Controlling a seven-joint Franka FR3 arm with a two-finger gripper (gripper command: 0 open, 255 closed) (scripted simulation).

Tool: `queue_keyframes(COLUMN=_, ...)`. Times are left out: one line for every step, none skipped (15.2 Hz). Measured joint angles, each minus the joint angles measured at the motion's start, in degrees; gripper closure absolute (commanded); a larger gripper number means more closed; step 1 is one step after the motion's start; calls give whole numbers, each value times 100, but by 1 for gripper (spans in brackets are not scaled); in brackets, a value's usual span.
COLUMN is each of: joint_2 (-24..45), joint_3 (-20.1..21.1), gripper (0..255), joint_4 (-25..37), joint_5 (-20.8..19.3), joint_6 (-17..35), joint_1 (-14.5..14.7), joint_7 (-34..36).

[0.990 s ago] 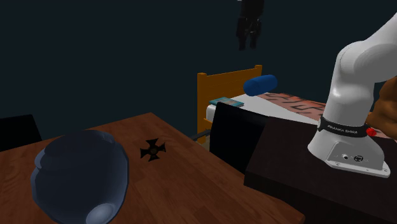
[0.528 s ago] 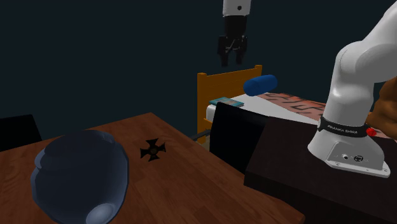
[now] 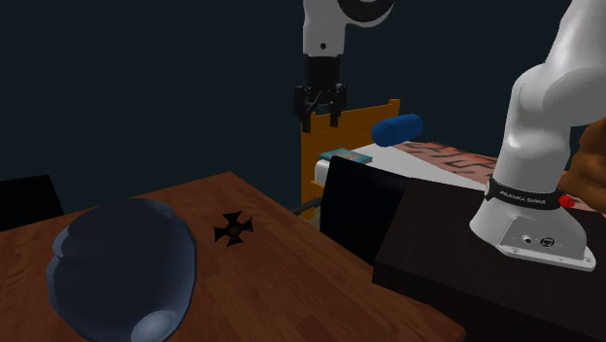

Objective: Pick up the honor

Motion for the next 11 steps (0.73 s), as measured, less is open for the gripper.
queue_keyframes(joint_2=247, joint_3=60, gripper=0, joint_4=115, joint_5=-37, joint_6=128, joint_1=-2, joint_7=157)
queue_keyframes(joint_2=442, joint_3=124, gripper=0, joint_4=205, joint_5=-66, joint_6=229, joint_1=12, joint_7=325)
queue_keyframes(joint_2=665, joint_3=169, gripper=0, joint_4=319, joint_5=-114, joint_6=335, joint_1=14, joint_7=478)
queue_keyframes(joint_2=936, joint_3=219, gripper=0, joint_4=498, joint_5=-185, joint_6=422, joint_1=23, joint_7=654)
queue_keyframes(joint_2=1180, joint_3=253, gripper=0, joint_4=631, joint_5=-253, joint_6=524, joint_1=35, joint_7=816)
queue_keyframes(joint_2=1414, joint_3=300, gripper=0, joint_4=775, joint_5=-324, joint_6=605, joint_1=72, joint_7=1012)
queue_keyframes(joint_2=1650, joint_3=305, gripper=0, joint_4=943, joint_5=-400, joint_6=666, joint_1=83, joint_7=1149)
queue_keyframes(joint_2=1921, joint_3=324, gripper=0, joint_4=1118, joint_5=-496, joint_6=752, joint_1=126, joint_7=1338)
queue_keyframes(joint_2=2094, joint_3=323, gripper=0, joint_4=1261, joint_5=-548, joint_6=774, joint_1=152, joint_7=1466)
queue_keyframes(joint_2=2299, joint_3=318, gripper=0, joint_4=1405, joint_5=-614, joint_6=830, joint_1=189, joint_7=1606)
queue_keyframes(joint_2=2492, joint_3=313, gripper=0, joint_4=1556, joint_5=-675, joint_6=865, joint_1=235, joint_7=1751)
